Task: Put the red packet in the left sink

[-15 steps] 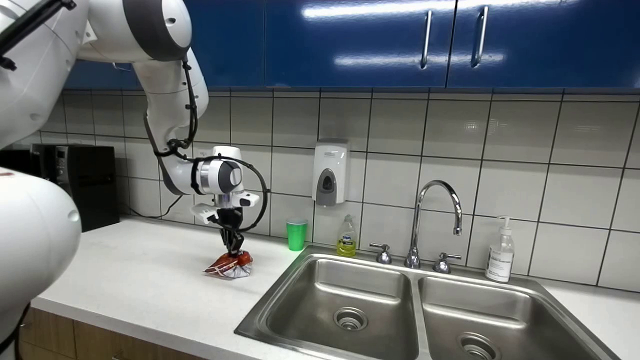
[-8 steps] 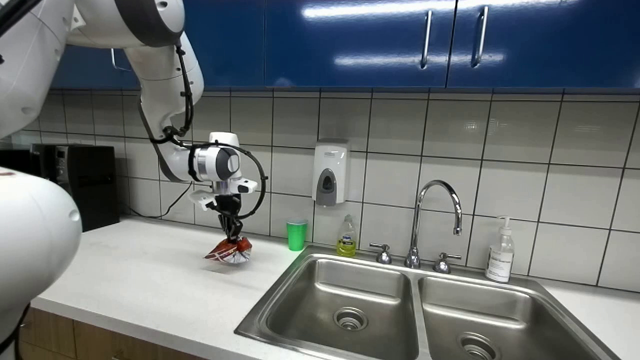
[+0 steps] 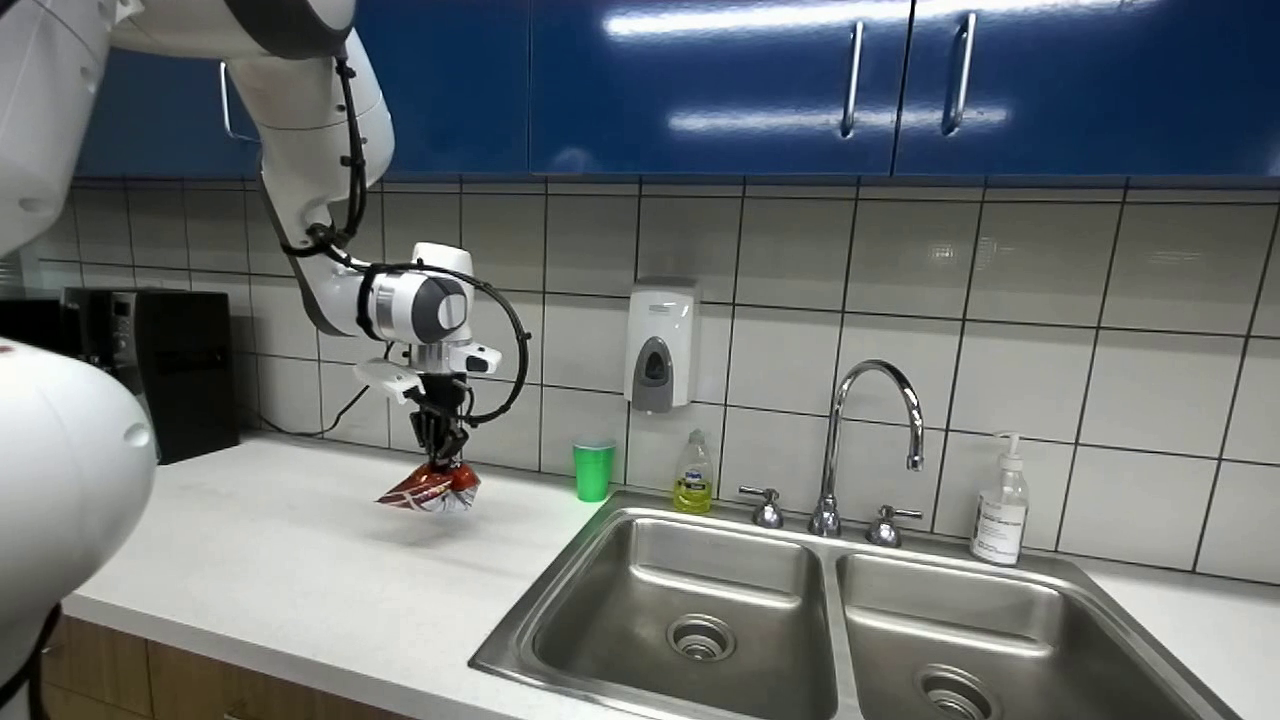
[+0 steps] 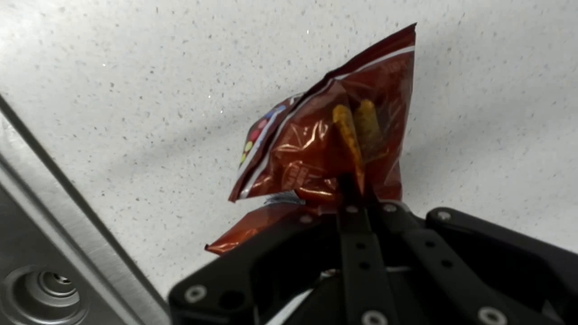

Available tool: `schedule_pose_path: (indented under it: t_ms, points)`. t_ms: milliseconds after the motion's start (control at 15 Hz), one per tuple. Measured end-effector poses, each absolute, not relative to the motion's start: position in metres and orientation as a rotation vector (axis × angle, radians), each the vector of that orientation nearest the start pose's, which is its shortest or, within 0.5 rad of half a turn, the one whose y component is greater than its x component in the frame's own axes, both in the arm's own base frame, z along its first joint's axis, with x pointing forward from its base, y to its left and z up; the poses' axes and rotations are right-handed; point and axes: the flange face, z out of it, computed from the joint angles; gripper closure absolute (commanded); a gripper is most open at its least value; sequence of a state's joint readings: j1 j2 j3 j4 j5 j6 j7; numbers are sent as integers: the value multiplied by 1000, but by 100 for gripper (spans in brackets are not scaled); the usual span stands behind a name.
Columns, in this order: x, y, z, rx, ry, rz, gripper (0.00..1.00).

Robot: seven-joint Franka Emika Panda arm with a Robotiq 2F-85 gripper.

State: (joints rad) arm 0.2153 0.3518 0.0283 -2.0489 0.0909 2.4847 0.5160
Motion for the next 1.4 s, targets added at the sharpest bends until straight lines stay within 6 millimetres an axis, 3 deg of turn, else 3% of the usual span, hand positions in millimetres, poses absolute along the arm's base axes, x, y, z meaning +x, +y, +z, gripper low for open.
schedule_pose_path:
  t_ms: [267,600,1400]
  points:
    - [567,139,277,-2984,269,45,100]
    - [552,108,285,-2993,179,117,100]
    - [527,-12,307,-2990,289,127,100]
